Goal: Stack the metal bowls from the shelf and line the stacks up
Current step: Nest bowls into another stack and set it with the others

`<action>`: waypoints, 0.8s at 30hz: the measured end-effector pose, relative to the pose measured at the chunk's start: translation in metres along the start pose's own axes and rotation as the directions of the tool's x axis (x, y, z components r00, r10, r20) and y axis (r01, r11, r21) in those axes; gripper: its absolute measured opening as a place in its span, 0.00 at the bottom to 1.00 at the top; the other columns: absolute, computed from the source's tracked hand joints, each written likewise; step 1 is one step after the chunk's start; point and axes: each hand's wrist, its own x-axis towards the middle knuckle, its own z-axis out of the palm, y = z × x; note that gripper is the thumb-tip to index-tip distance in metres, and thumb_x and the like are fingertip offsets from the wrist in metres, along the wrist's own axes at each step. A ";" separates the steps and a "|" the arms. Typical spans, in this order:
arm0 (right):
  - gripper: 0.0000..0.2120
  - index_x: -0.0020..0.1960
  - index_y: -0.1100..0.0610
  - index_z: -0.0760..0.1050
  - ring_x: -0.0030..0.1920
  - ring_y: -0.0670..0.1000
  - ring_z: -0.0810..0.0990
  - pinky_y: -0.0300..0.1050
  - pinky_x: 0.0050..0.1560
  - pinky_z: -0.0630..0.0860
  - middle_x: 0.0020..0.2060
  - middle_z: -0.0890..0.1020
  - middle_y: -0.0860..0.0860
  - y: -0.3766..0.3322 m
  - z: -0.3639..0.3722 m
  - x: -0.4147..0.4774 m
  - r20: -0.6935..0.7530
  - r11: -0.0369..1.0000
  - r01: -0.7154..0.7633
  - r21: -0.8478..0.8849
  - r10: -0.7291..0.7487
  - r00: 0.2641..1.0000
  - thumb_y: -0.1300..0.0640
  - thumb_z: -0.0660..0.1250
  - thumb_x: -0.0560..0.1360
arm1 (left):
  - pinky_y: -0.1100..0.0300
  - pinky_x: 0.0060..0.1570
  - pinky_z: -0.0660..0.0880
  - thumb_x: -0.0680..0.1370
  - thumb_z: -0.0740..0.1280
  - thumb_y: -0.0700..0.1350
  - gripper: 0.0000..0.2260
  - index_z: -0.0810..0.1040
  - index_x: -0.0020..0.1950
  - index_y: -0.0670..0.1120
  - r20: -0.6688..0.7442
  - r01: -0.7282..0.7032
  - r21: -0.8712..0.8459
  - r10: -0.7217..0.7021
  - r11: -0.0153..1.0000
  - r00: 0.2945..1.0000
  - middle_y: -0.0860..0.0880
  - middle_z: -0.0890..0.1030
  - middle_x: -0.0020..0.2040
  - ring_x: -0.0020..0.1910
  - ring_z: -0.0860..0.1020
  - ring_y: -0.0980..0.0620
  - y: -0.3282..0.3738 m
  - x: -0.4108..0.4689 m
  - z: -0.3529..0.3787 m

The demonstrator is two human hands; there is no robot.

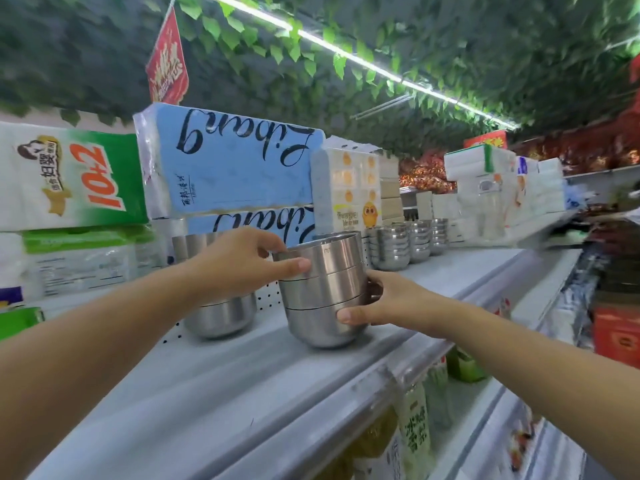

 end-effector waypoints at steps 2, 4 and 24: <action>0.32 0.68 0.47 0.74 0.57 0.45 0.83 0.42 0.56 0.82 0.57 0.84 0.45 0.009 -0.008 0.018 0.057 1.000 0.006 0.013 -0.007 0.998 0.47 0.82 0.68 | 0.52 0.58 0.75 0.66 0.69 0.73 0.21 0.82 0.47 0.58 -0.077 0.015 0.025 -0.013 1.000 0.997 0.57 0.79 0.57 0.57 0.78 0.54 0.003 0.013 0.007; 0.33 0.69 0.47 0.74 0.58 0.45 0.83 0.43 0.58 0.81 0.58 0.84 0.44 0.020 -0.013 0.040 0.110 1.000 0.015 0.006 -0.015 0.994 0.46 0.82 0.68 | 0.52 0.59 0.72 0.67 0.72 0.68 0.19 0.83 0.49 0.57 -0.134 0.021 0.039 -0.016 0.999 0.991 0.61 0.77 0.53 0.54 0.75 0.59 0.007 0.024 0.013; 0.42 0.72 0.54 0.68 0.62 0.50 0.77 0.44 0.62 0.74 0.64 0.78 0.47 0.060 0.030 0.209 0.227 0.982 0.118 -0.145 -0.084 0.970 0.39 0.80 0.66 | 0.50 0.65 0.58 0.80 0.62 0.60 0.23 0.70 0.73 0.53 -0.076 0.077 0.878 -0.021 0.473 0.997 0.56 0.77 0.68 0.73 0.62 0.50 -0.040 0.083 0.059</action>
